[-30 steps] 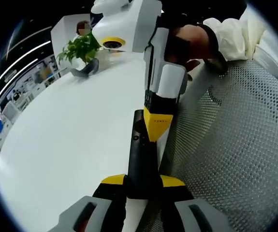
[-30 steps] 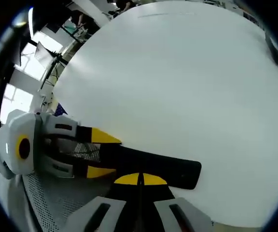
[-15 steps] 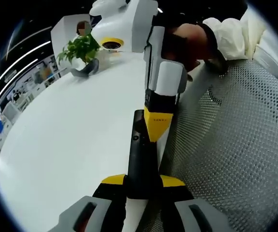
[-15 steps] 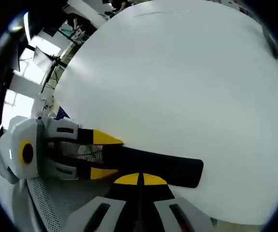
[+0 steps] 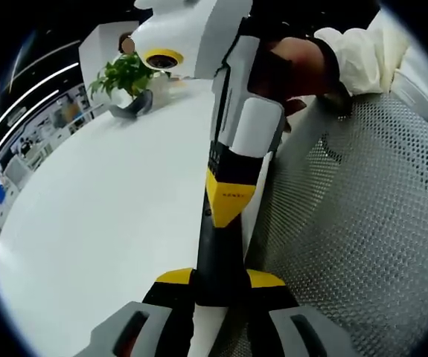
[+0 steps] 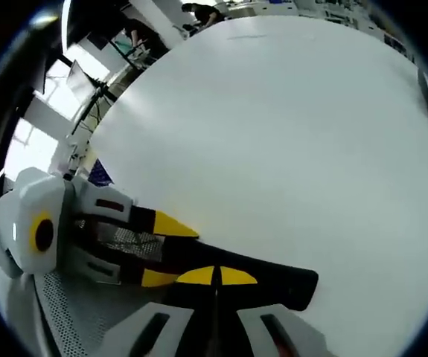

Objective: Press the specified remote control buttons in sequence, fully releasing each button before pressing the next.

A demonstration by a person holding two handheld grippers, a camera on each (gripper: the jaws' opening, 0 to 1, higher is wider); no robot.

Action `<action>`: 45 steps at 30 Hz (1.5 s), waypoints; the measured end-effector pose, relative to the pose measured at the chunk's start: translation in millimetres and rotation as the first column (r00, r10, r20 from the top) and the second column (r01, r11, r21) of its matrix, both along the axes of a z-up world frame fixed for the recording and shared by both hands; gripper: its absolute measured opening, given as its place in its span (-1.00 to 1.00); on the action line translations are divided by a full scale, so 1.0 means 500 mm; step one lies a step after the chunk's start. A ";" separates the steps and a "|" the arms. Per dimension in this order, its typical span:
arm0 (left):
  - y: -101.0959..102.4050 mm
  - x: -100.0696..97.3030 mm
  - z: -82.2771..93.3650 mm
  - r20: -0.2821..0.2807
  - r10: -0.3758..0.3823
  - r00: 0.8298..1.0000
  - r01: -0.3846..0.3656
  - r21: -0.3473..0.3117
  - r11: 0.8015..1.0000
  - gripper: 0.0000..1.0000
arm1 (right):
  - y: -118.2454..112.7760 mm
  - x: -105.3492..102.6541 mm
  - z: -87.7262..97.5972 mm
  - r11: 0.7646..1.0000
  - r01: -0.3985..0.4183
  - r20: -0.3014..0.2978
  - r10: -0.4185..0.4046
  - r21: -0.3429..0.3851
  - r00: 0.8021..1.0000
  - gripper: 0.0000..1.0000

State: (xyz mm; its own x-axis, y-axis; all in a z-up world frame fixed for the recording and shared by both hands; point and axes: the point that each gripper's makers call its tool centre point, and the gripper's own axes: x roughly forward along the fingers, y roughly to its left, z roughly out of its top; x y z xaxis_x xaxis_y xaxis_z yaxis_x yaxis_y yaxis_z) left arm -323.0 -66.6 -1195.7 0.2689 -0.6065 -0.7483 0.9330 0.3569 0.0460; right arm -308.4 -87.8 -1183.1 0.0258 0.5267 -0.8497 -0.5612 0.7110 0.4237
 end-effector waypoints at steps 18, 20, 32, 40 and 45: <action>-0.002 0.002 0.001 -0.020 0.024 1.000 -0.025 -0.022 0.999 -0.51 | -0.011 0.007 -0.005 0.998 0.054 -0.025 -0.053 0.018 0.998 -1.00; -0.002 0.002 0.001 -0.017 0.021 1.000 -0.021 -0.021 1.000 -0.51 | -0.011 0.006 -0.005 0.998 0.056 -0.026 -0.055 0.018 0.998 -1.00; -0.001 0.003 0.001 -0.016 0.017 1.000 -0.017 -0.015 1.000 -0.51 | -0.017 0.008 -0.004 0.998 0.061 -0.009 -0.061 -0.006 0.998 -1.00; 0.000 0.004 0.001 -0.014 0.017 1.000 -0.017 -0.015 1.000 -0.51 | -0.022 0.013 -0.005 0.998 0.062 0.001 -0.062 -0.013 0.998 -1.00; 0.000 0.005 0.000 -0.008 0.013 1.000 -0.013 -0.012 1.000 -0.51 | -0.018 0.011 -0.005 0.999 0.033 0.022 -0.032 -0.024 0.999 -1.00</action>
